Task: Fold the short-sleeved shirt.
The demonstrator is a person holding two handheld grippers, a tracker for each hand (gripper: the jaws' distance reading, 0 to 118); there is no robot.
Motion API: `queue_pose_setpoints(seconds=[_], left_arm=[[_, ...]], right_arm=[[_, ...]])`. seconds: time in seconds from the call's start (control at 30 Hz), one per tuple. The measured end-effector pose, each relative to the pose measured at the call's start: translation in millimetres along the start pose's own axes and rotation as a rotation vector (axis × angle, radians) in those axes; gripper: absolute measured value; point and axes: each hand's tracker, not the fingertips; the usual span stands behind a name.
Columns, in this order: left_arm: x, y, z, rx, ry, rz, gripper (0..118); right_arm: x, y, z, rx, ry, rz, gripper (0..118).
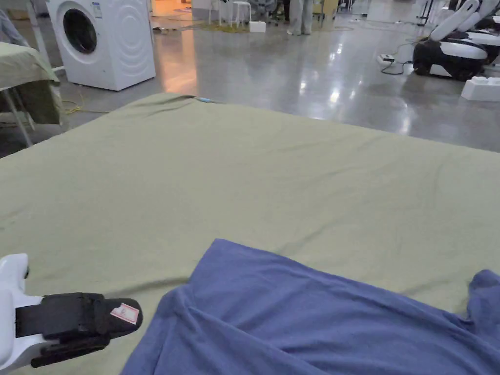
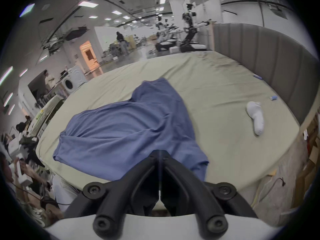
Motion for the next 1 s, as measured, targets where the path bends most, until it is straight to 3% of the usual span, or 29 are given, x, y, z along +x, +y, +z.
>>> queue_pose_setpoints(seconds=[0.03, 0.13, 0.2, 0.33, 0.43, 0.47, 0.53, 0.57, 0.67, 0.77, 0.83, 0.93, 1.0], left_arm=[[3, 6, -10, -0.019, 0.0, -0.023, 0], [19, 37, -44, -0.049, 0.016, -0.131, 0], [28, 66, -67, -0.062, 0.036, -0.192, 0], [58, 120, -130, -0.076, 0.306, -0.414, 0], [55, 150, -181, -0.104, 0.386, -0.506, 1], [51, 157, -195, -0.105, 0.39, -0.513, 13], [43, 164, -222, -0.142, 0.41, -0.493, 83], [37, 165, -233, -0.187, 0.407, -0.466, 100], [21, 163, -261, -0.321, 0.391, -0.405, 99], [8, 154, -282, -0.372, 0.486, -0.413, 98], [8, 142, -287, -0.352, 0.557, -0.48, 87], [19, 139, -278, -0.355, 0.591, -0.57, 54], [25, 138, -274, -0.415, 0.505, -0.499, 7]], right_arm=[[-4, 4, -5, -0.018, -0.01, -0.024, 2], [-5, 8, -20, -0.051, 0.085, -0.057, 2], [-6, 15, -27, -0.064, 0.083, -0.051, 2], [-4, 29, -40, -0.082, 0.068, -0.064, 2], [-4, 40, -51, -0.1, 0.061, -0.078, 2], [6, 38, -54, -0.108, 0.056, -0.075, 2], [8, 42, -61, -0.124, 0.042, -0.056, 2], [8, 45, -64, -0.133, 0.038, -0.049, 2], [8, 50, -72, -0.149, 0.05, -0.042, 2], [8, 54, -80, -0.162, 0.07, -0.038, 2], [8, 57, -86, -0.174, 0.081, -0.026, 2], [12, 61, -94, -0.202, 0.091, -0.004, 2], [7, 74, -109, -0.21, 0.089, 0.017, 2]])
